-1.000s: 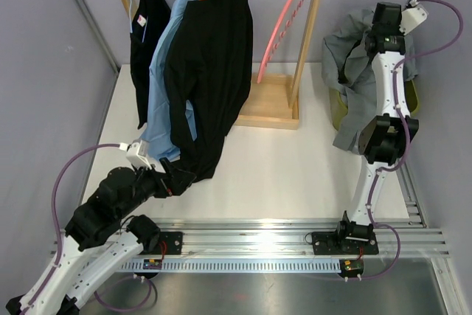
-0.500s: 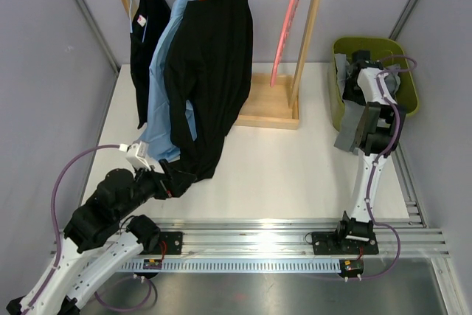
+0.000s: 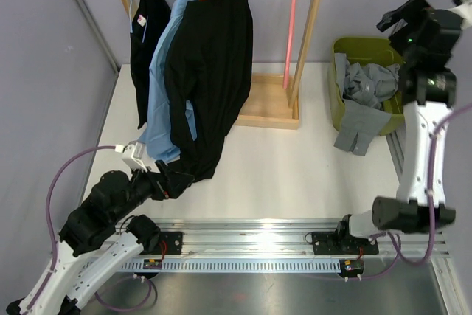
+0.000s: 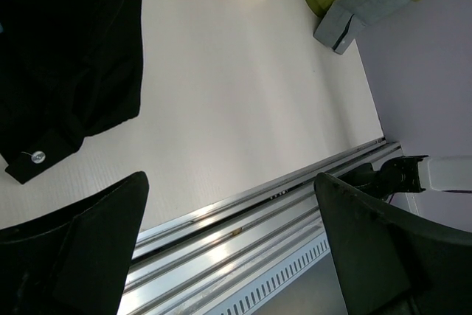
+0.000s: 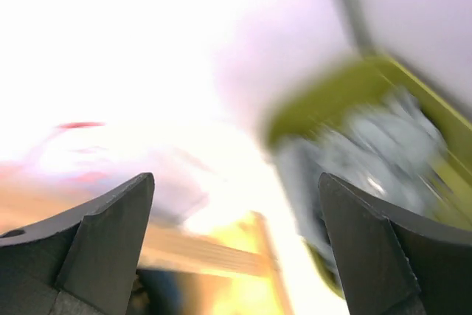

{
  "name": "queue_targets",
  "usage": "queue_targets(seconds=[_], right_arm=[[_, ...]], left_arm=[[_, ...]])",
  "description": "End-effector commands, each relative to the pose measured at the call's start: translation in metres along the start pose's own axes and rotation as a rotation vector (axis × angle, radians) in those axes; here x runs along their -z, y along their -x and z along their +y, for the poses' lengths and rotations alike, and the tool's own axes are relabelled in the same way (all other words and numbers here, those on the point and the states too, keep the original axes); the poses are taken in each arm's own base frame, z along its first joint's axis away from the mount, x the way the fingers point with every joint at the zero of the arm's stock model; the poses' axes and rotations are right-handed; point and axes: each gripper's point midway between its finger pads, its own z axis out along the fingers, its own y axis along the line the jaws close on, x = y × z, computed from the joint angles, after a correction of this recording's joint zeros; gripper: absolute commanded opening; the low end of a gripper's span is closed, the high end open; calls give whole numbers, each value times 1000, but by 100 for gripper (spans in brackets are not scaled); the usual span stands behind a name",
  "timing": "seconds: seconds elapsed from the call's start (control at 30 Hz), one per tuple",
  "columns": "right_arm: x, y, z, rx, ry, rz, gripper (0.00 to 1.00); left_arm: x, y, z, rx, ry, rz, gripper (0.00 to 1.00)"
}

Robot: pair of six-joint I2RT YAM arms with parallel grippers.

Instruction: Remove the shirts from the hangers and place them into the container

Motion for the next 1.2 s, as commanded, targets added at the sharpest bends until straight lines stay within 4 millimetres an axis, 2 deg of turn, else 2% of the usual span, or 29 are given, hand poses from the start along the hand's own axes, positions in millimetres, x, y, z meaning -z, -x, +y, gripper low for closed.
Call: queue_targets(seconds=[0.0, 0.03, 0.07, 0.1, 0.13, 0.17, 0.2, 0.23, 0.27, 0.3, 0.33, 0.37, 0.47, 0.5, 0.53, 0.63, 0.67, 0.73, 0.77, 0.87, 1.07, 1.13, 1.17], right_arm=[[37, -24, 32, 71, 234, 142, 99], [47, -37, 35, 75, 261, 192, 99], [70, -44, 45, 77, 332, 228, 99], [74, -75, 36, 89, 338, 306, 100], [89, -94, 44, 97, 383, 347, 96], [118, -94, 49, 94, 441, 331, 91], [120, -125, 36, 87, 431, 381, 83], [137, -143, 42, 91, 474, 415, 37], [161, -149, 47, 84, 523, 418, 2], [166, -178, 37, 58, 504, 491, 0], [175, -190, 36, 48, 529, 522, 0], [188, -213, 32, 48, 552, 584, 0], [191, -247, 18, 44, 502, 654, 0], [192, -268, 11, 52, 484, 703, 0], [191, -279, 7, 55, 470, 730, 0], [175, -327, -11, 79, 378, 807, 0], [164, -351, -24, 100, 293, 844, 0], [153, -372, -33, 114, 235, 873, 0], [146, -392, -40, 138, 190, 905, 0], [126, -414, -34, 163, 146, 899, 0], [82, -424, -25, 196, 55, 814, 0], [68, -423, -32, 210, -18, 773, 0], [58, -430, -32, 215, -54, 771, 0]], left_arm=[[13, 17, -16, -26, -58, -55, 99], [14, 17, -16, -26, -58, -55, 99], [15, 20, -18, -26, -68, -67, 99], [16, 21, -19, -27, -72, -71, 99], [17, 21, -20, -29, -74, -74, 99], [18, 23, -21, -27, -78, -78, 99], [19, 24, -22, -32, -79, -80, 99], [19, 27, -19, -30, -61, -99, 99], [20, 28, -19, -32, -60, -98, 99], [20, 28, -19, -36, -59, -99, 99], [21, 29, -19, -38, -57, -100, 99], [21, 29, -19, -39, -57, -100, 99], [21, 29, -19, -44, -55, -102, 99], [22, 30, -19, -42, -55, -105, 99], [21, 29, -18, -39, -54, -105, 99], [20, 27, -18, -24, -62, -107, 99], [20, 27, -19, -16, -69, -109, 99], [21, 26, -18, -13, -71, -111, 99], [22, 26, -17, -11, -71, -113, 99], [26, 27, -16, -9, -68, -122, 99], [31, 27, -15, -15, -60, -123, 99], [32, 25, -12, -16, -55, -123, 99], [32, 25, -12, -15, -54, -122, 99]])
